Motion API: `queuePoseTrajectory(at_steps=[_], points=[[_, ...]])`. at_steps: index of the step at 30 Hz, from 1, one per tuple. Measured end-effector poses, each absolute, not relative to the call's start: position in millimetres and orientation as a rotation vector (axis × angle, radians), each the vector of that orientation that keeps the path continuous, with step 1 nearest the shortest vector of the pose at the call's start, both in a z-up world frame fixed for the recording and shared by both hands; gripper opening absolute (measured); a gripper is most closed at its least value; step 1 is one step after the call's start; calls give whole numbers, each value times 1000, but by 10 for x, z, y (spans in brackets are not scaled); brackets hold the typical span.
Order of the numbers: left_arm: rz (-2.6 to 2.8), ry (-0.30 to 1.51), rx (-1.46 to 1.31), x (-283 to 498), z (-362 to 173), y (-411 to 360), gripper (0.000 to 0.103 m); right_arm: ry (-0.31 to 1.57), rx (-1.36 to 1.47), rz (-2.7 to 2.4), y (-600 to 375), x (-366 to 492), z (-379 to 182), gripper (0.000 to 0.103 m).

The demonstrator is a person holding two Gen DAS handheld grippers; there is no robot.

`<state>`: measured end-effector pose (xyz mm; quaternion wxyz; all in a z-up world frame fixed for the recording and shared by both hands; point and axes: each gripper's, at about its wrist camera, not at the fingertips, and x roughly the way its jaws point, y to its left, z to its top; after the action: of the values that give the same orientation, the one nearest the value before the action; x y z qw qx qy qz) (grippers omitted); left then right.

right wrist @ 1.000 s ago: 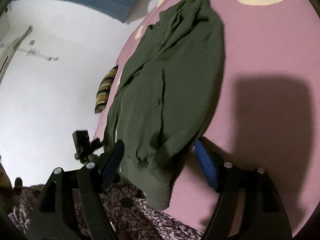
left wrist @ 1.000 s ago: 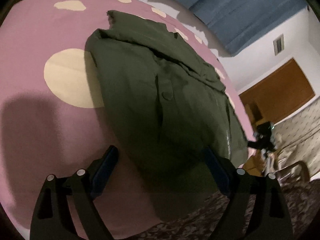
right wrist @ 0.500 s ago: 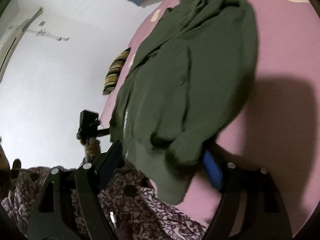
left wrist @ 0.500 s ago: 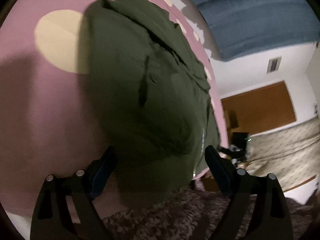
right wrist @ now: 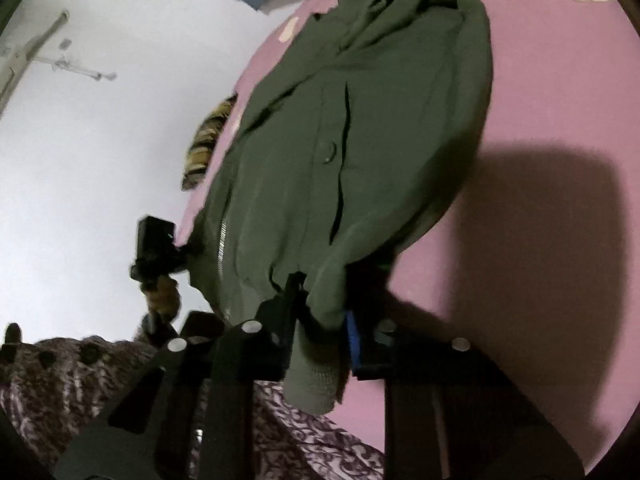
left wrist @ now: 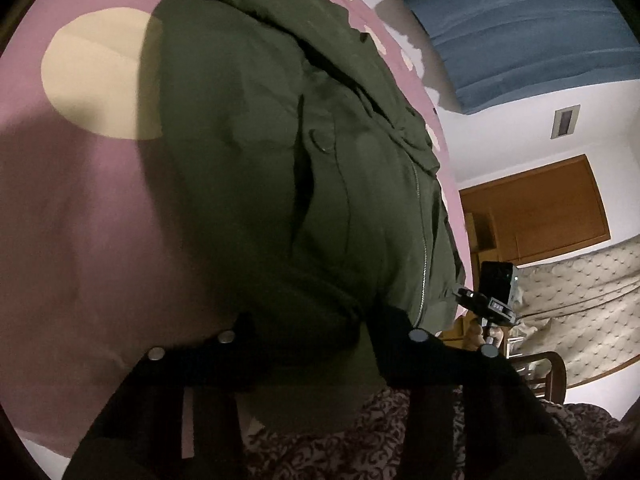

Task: Fold small clothes

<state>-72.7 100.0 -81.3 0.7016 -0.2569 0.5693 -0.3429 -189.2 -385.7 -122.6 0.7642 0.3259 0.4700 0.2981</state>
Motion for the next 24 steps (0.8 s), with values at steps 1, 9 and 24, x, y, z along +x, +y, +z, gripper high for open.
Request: queuePoseTrajectory(at_steps=[1, 9, 24], points=[[-770, 1267, -573, -721, -801, 1003, 38, 1015, 703, 648, -3853, -1896, -1202, 17], [-963, 1151, -773, -622, -563, 1011, 33, 785, 913, 785, -4053, -1890, -850, 13], [-963, 1003, -1039, 925, -297, 592, 24, 595, 1241, 711, -4573, -297, -717, 12]])
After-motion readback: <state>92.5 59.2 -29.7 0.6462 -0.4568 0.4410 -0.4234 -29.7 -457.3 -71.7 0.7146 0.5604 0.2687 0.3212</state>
